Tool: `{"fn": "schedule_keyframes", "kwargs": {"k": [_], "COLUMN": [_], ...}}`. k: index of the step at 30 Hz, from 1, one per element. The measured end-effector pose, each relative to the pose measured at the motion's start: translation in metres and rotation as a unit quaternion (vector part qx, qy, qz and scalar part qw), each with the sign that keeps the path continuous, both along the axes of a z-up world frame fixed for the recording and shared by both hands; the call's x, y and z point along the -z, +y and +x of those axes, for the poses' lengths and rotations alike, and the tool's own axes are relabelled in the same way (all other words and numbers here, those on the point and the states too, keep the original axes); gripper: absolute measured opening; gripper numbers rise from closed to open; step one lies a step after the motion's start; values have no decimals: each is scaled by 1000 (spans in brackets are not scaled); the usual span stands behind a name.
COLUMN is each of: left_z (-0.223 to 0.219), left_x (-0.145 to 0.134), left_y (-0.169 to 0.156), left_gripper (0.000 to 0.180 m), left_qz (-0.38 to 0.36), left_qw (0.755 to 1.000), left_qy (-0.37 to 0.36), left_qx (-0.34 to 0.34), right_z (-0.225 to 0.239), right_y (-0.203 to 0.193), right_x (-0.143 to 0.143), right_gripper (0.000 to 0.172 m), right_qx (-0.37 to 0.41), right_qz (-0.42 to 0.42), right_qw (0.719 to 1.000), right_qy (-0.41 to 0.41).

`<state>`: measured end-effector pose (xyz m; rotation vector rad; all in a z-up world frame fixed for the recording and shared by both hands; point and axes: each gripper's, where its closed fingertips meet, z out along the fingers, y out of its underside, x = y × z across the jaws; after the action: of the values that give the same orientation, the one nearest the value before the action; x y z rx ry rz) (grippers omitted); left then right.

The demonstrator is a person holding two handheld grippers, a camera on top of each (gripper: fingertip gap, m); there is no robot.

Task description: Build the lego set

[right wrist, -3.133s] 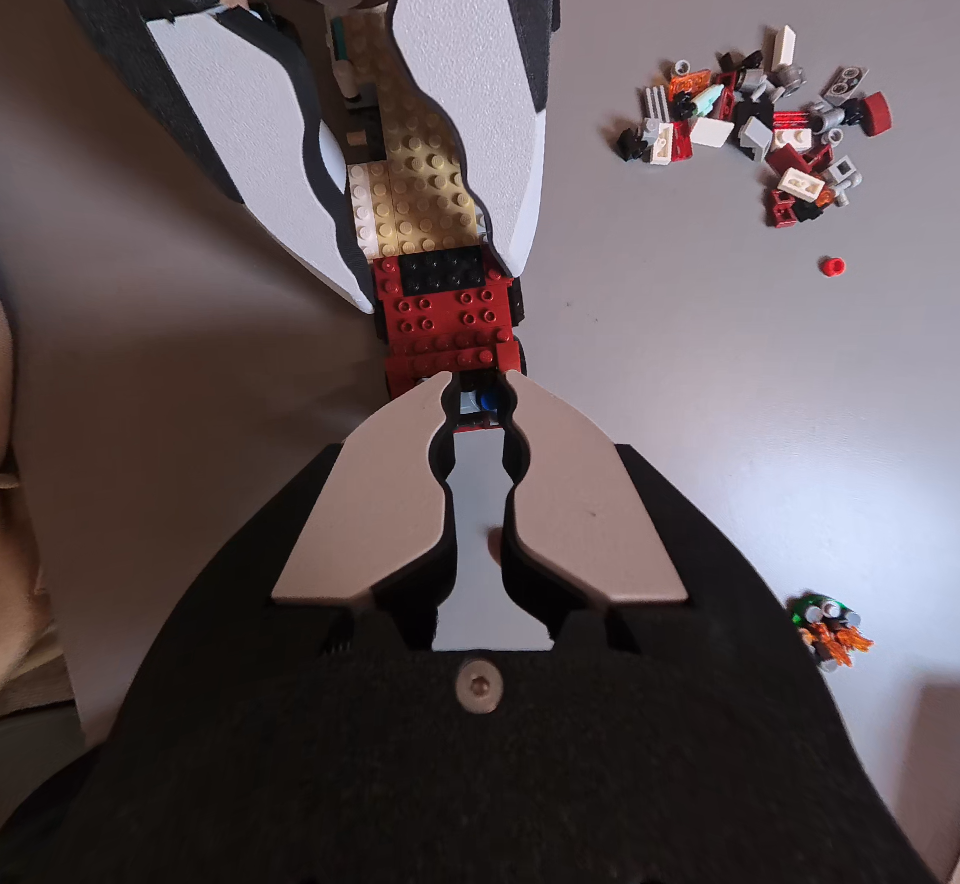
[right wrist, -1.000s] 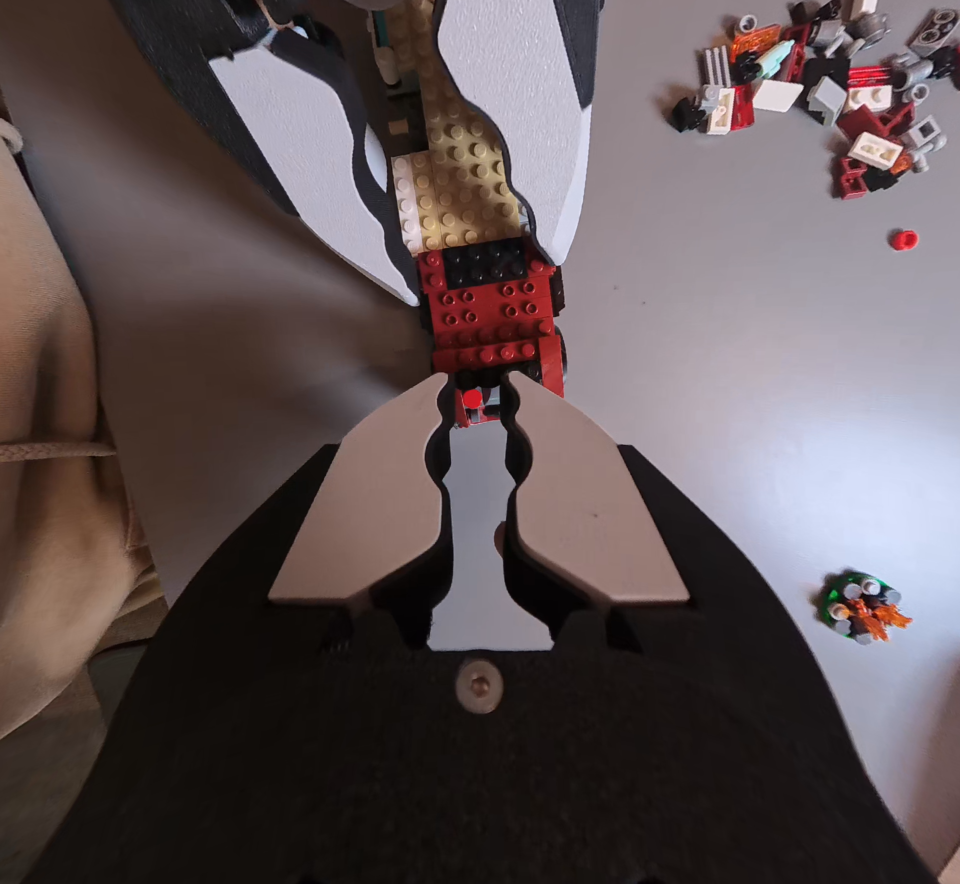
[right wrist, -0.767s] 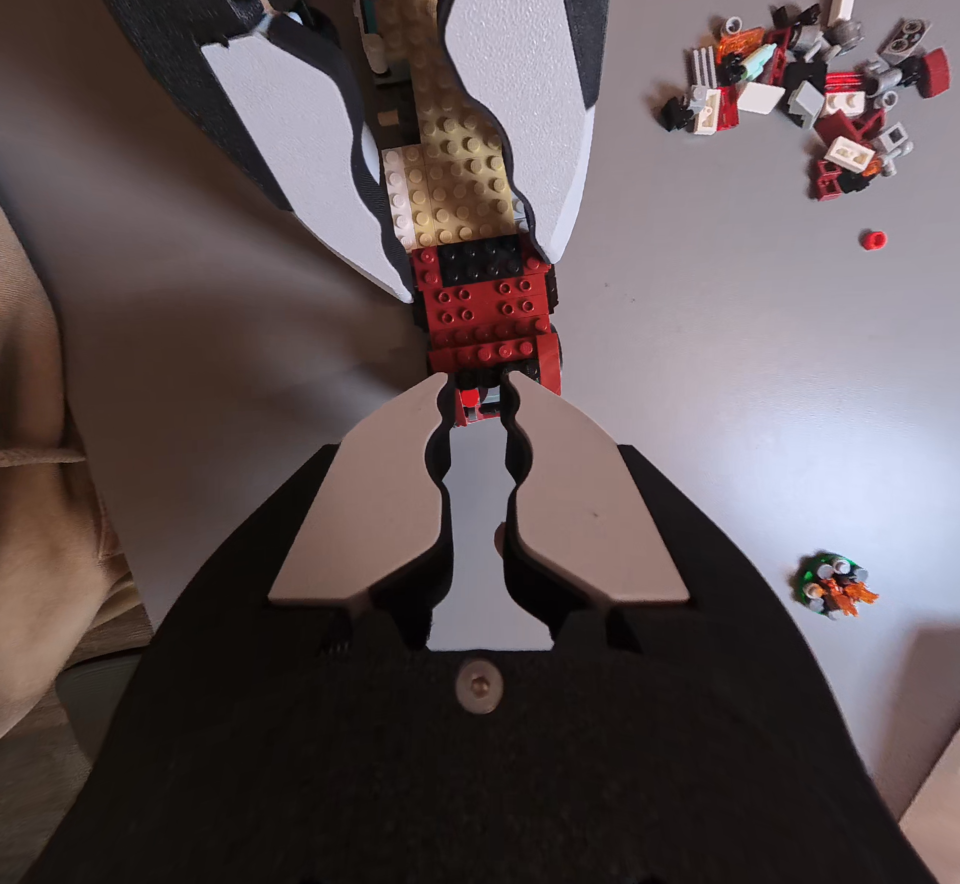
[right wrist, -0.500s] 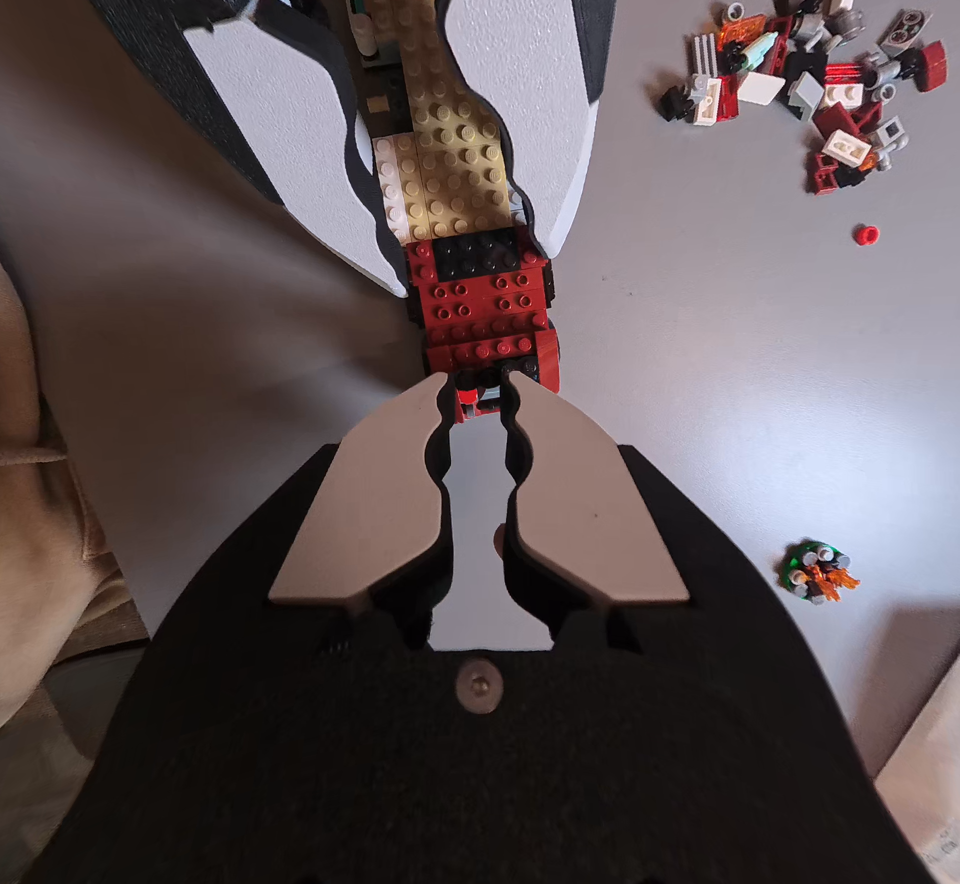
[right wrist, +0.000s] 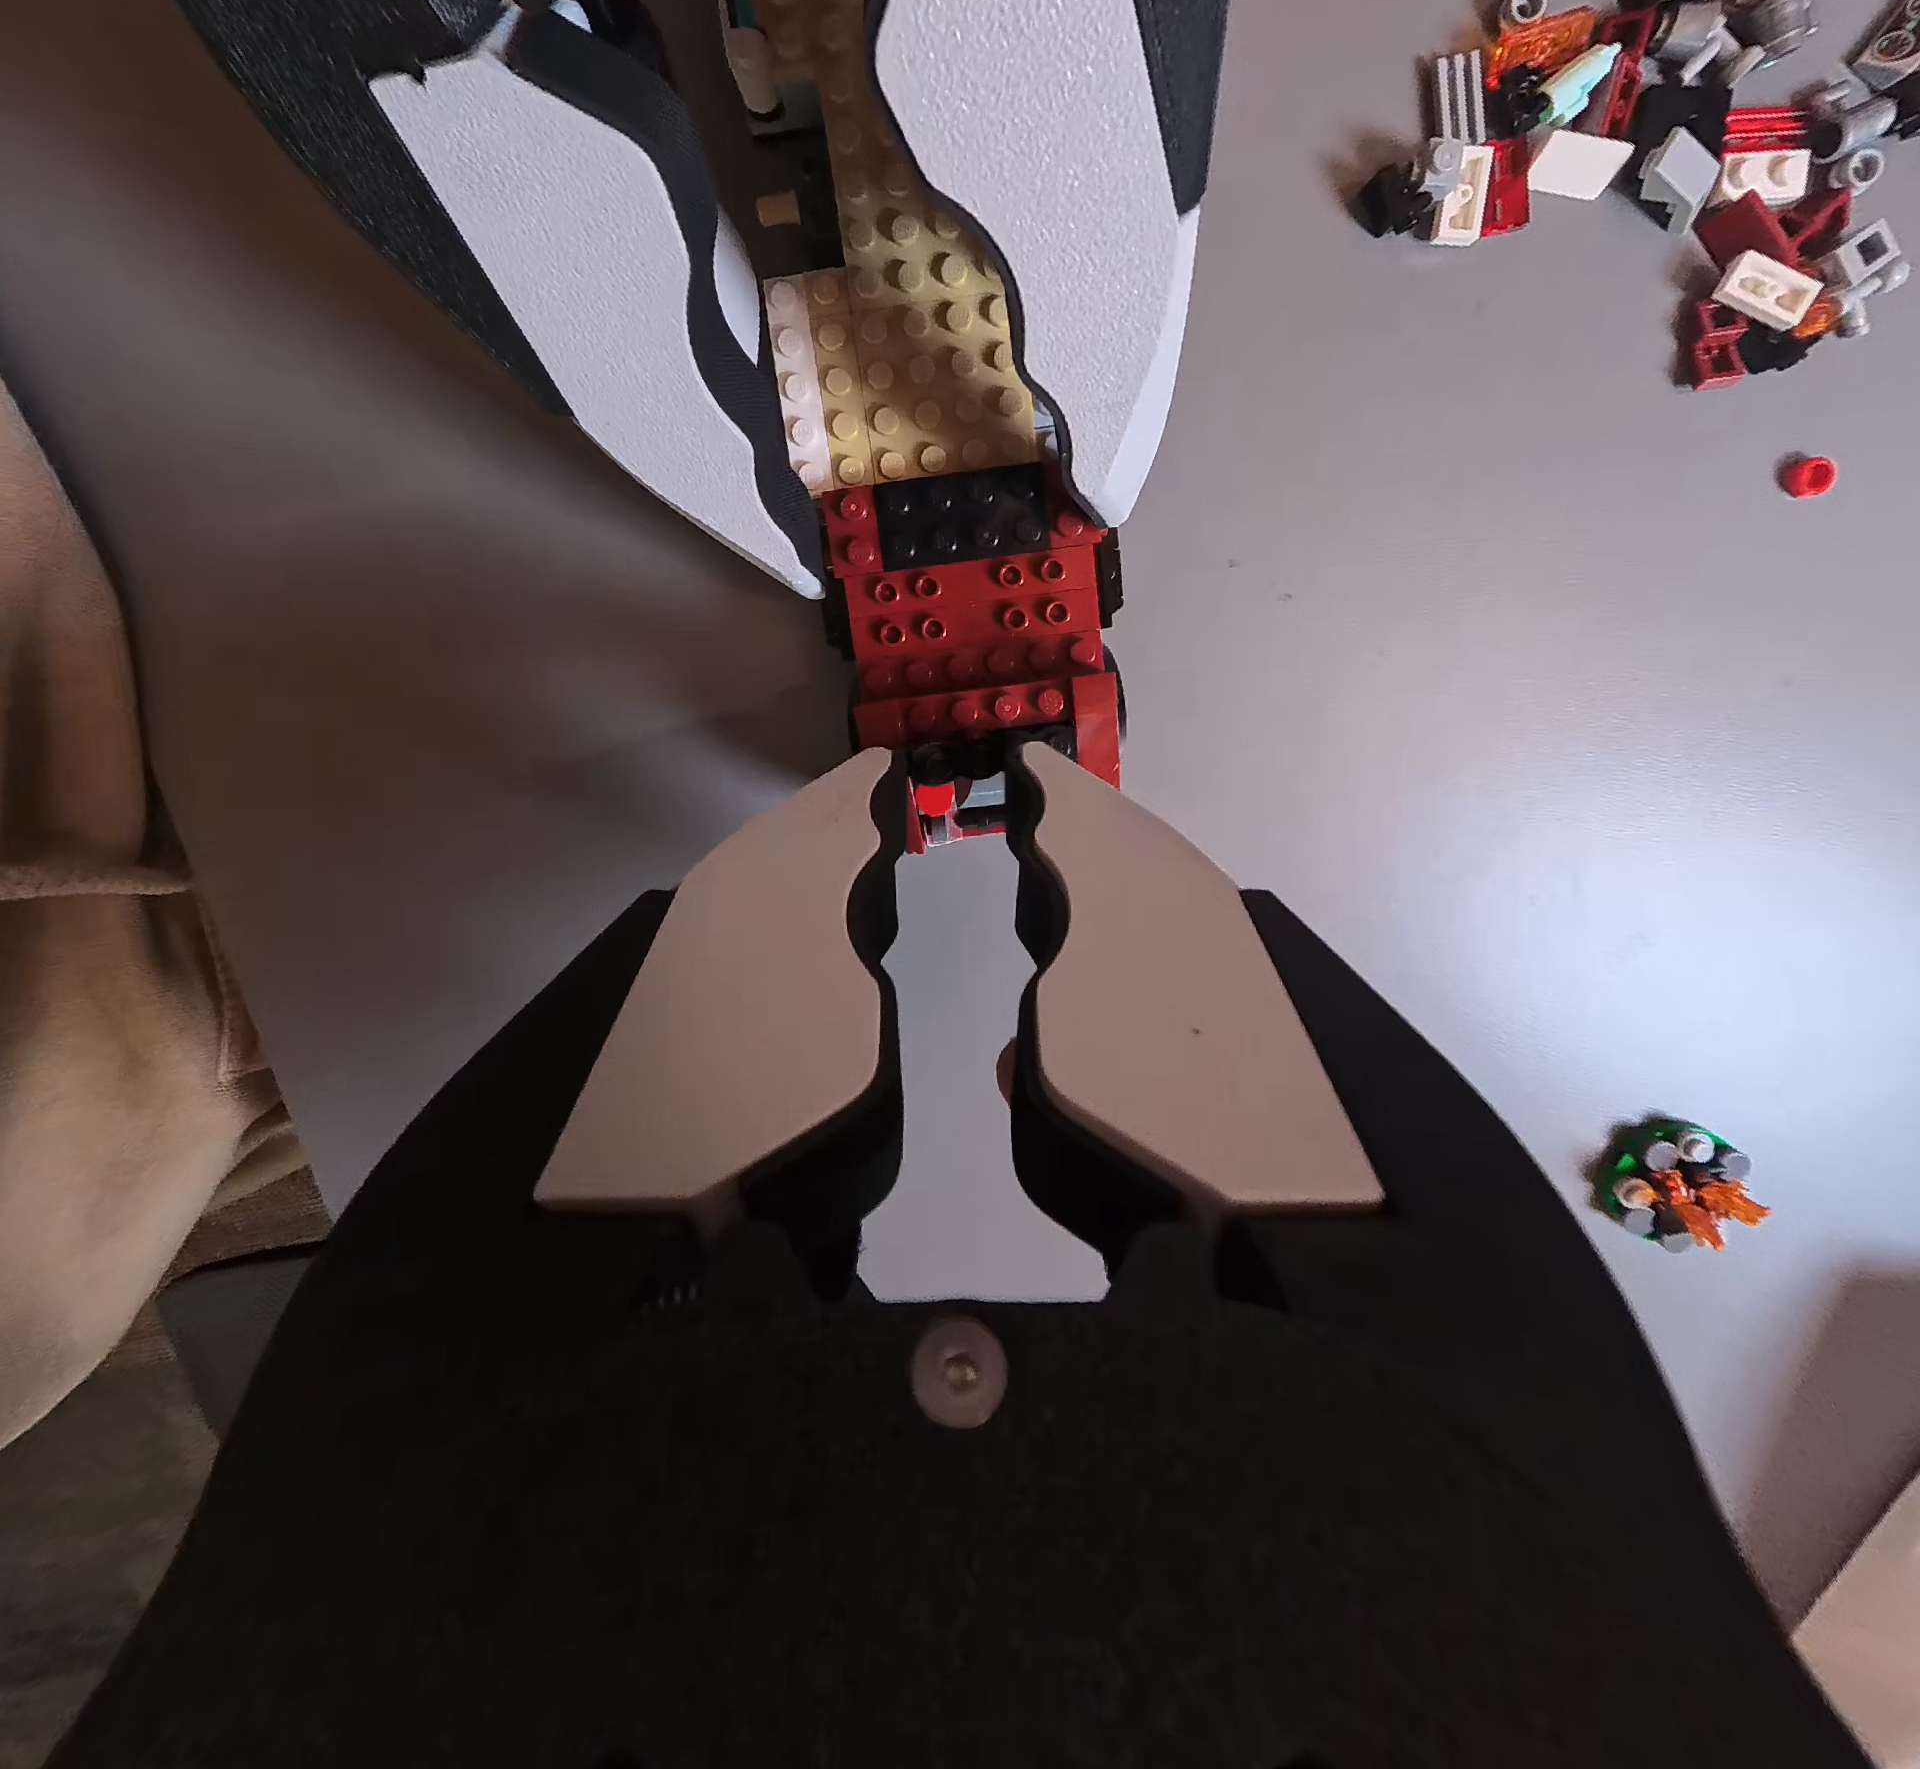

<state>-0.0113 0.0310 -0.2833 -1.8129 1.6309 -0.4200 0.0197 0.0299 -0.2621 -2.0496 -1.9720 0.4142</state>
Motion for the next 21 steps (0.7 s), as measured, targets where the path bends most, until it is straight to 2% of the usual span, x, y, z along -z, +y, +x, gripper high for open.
{"fn": "schedule_keyframes", "kwargs": {"k": [12,17,21], "left_z": [0,0,0], "left_x": [0,0,0], "left_y": [0,-1,-1], "left_gripper": [55,55,55], "left_qz": [-1,0,0], "left_qw": [1000,1000,1000], "left_qy": [-3,-4,-6], "left_qx": [0,5,12], "right_z": [10,39,36], "right_y": [-2,11,1], "right_x": [-10,-6,-4], "right_gripper": [20,20,23], "right_qx": [11,37,22], "right_qz": [-42,-29,-16], "right_qw": [997,994,989], "right_qy": [65,101,147]}}
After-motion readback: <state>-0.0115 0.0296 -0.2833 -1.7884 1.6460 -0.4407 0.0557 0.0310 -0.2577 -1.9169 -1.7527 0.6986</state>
